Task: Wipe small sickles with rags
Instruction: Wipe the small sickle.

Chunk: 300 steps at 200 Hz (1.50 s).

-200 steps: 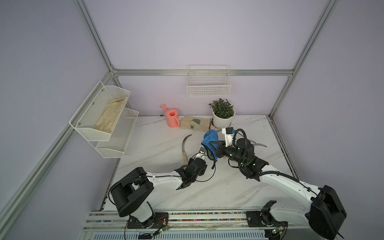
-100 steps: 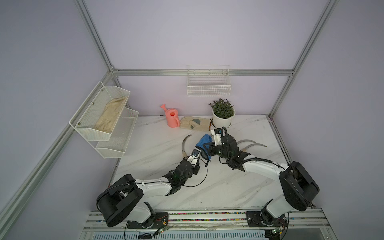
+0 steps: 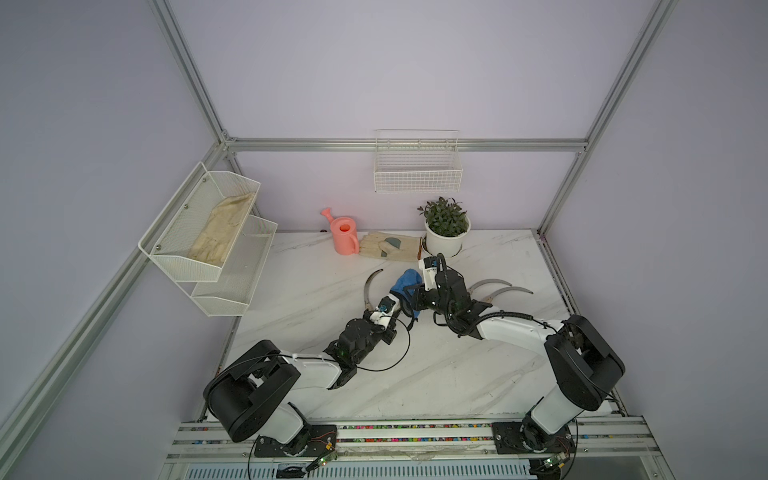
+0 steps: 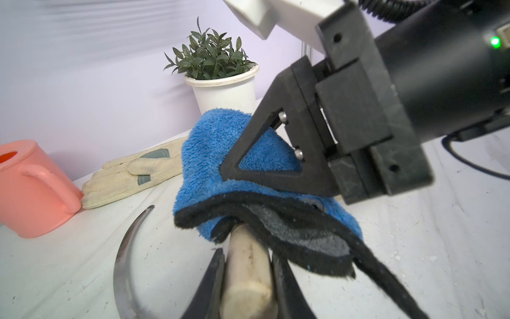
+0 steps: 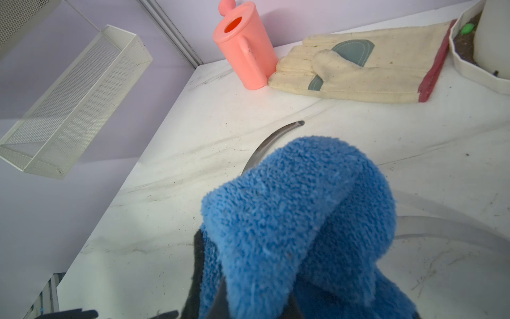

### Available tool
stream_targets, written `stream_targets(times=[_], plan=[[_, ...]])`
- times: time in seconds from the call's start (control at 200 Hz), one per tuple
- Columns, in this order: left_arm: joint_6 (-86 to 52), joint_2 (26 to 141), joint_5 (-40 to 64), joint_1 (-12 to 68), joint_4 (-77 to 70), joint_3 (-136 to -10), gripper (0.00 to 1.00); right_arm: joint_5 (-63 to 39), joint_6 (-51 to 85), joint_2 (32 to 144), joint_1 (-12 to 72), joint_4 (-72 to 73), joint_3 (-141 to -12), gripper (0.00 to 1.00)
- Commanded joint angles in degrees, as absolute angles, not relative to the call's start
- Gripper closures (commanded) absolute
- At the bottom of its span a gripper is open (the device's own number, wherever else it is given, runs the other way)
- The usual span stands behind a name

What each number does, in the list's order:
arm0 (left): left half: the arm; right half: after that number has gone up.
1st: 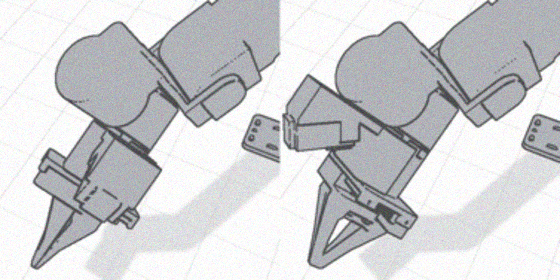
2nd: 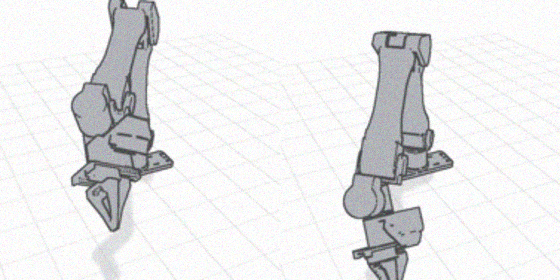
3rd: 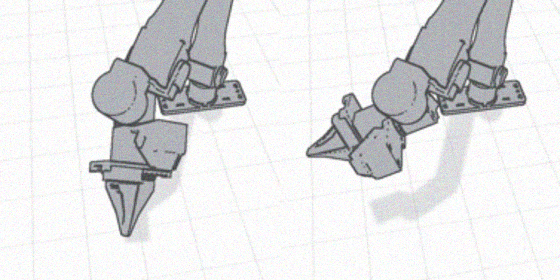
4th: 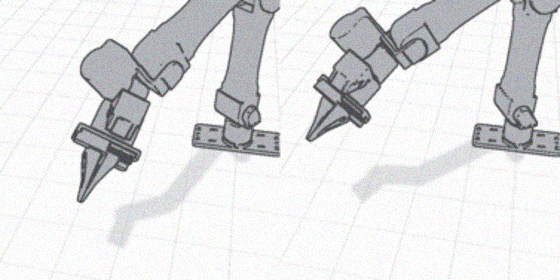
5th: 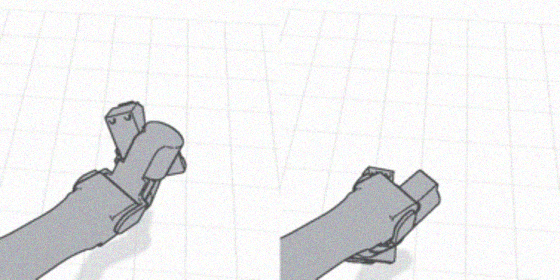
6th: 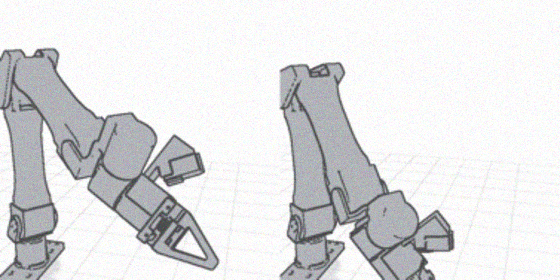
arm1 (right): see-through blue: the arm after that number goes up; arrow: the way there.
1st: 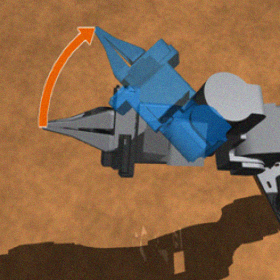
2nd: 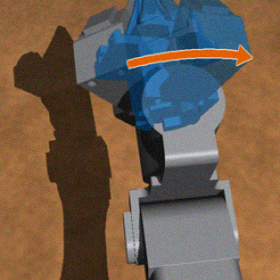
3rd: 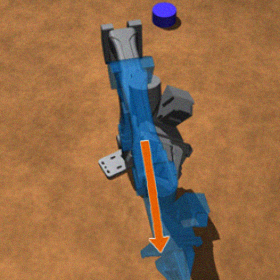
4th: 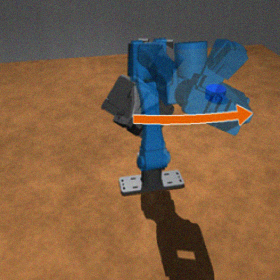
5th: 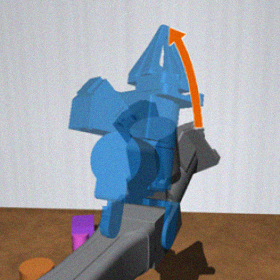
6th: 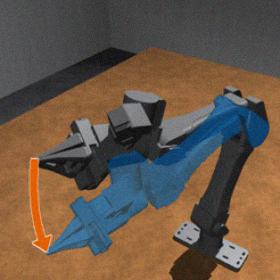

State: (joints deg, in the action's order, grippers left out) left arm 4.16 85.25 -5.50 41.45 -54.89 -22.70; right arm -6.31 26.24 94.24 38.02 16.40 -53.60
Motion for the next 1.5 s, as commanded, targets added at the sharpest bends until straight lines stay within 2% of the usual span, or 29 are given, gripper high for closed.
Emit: stream_targets(times=[0.0,0.28,0.465,0.745,1.0,1.33,1.495], plan=[[6.4,85.3,0.0,40.8,-62.8,-23.1,1.00,-9.2,24.6,93.7,41.1,16.4,-55.7,1.00],[6.6,87.7,0.3,38.3,-66.1,-22.1,1.00,-18.1,25.8,91.5,43.4,21.4,-52.7,1.00],[7.6,87.4,2.2,37.3,-63.5,-23.4,1.00,-13.4,26.2,94.5,42.5,20.9,-51.4,1.00],[9.7,83.4,2.5,36.3,-58.0,-24.0,1.00,-11.8,26.4,102.6,35.4,21.0,-52.4,1.00],[10.1,79.2,1.9,35.4,-55.3,-23.3,1.00,-7.3,25.3,102.9,34.5,18.7,-53.8,1.00],[9.5,79.4,2.8,35.2,-55.8,-23.3,1.00,-14.0,25.0,96.8,43.1,19.5,-55.6,1.00],[9.5,80.2,2.7,35.1,-56.1,-23.5,1.00,-16.9,26.0,94.7,44.8,22.3,-53.8,1.00]])
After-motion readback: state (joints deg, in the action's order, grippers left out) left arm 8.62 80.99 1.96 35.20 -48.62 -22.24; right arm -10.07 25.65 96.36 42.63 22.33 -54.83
